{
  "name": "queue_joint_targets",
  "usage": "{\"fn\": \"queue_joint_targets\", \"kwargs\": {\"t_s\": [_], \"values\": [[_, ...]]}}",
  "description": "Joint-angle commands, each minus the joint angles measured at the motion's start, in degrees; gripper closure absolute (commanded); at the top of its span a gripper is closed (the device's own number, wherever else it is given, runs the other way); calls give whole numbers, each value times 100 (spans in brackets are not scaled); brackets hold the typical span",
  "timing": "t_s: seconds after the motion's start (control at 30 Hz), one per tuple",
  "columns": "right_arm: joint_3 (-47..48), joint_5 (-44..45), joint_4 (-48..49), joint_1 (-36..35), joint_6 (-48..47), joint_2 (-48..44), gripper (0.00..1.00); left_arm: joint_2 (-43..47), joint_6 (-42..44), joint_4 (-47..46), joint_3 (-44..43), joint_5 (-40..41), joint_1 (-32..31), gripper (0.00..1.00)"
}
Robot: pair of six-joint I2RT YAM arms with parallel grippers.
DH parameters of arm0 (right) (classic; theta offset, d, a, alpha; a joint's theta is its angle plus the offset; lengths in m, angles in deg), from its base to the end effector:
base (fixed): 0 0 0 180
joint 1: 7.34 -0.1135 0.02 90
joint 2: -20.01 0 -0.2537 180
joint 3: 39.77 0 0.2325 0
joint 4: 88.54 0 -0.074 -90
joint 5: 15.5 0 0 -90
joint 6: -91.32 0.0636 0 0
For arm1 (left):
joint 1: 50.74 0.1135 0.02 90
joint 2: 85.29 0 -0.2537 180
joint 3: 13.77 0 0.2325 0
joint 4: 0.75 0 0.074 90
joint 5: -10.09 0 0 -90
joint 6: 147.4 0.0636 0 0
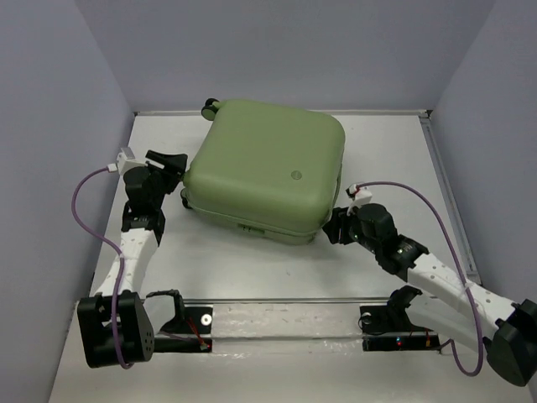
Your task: Pack the luggage
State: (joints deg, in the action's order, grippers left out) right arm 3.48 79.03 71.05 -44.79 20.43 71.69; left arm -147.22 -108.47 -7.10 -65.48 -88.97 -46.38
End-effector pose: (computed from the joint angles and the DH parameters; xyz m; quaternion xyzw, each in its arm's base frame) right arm 0.1722 0.1256 0.2122 -0.1172 0.8525 0.2109 0.4638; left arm 0.2659 0.0102 0.2869 -0.2910 0.6698 -0.3228 0.6020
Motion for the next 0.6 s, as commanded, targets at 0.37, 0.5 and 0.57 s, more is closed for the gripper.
{"fn": "queue_joint_targets", "kwargs": {"t_s": [0.37,0.5,0.57], "values": [[-1379,-1605,1080,-113,471,-1962,42,340,344,-454,802,-571,-137,94],[-1405,-1360,1695,-113,278,-1495,39,313,317,-489,749,-658,-128,94],[-1484,-1245,2248,-113,137,-1179,39,357,352,-480,766,-676,-128,94]]}}
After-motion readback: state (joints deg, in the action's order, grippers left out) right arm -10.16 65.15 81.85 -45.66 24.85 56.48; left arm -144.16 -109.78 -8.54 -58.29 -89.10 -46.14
